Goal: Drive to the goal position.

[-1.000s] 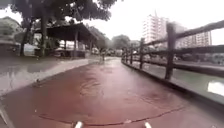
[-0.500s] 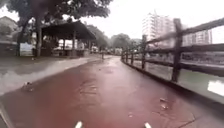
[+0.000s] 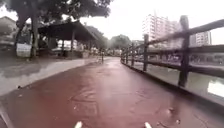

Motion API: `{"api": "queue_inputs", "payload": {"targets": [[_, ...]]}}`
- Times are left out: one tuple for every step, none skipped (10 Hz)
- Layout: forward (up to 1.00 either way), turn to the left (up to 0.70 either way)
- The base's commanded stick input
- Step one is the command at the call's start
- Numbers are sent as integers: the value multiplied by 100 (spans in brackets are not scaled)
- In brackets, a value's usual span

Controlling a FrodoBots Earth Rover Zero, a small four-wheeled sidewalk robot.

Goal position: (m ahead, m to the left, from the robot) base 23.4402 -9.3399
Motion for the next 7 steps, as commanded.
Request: {"api": "queue_inputs", "payload": {"targets": [[50, 31], [50, 48], [50, 41], [50, 31], [50, 21], [50, 12], [50, 2]]}}
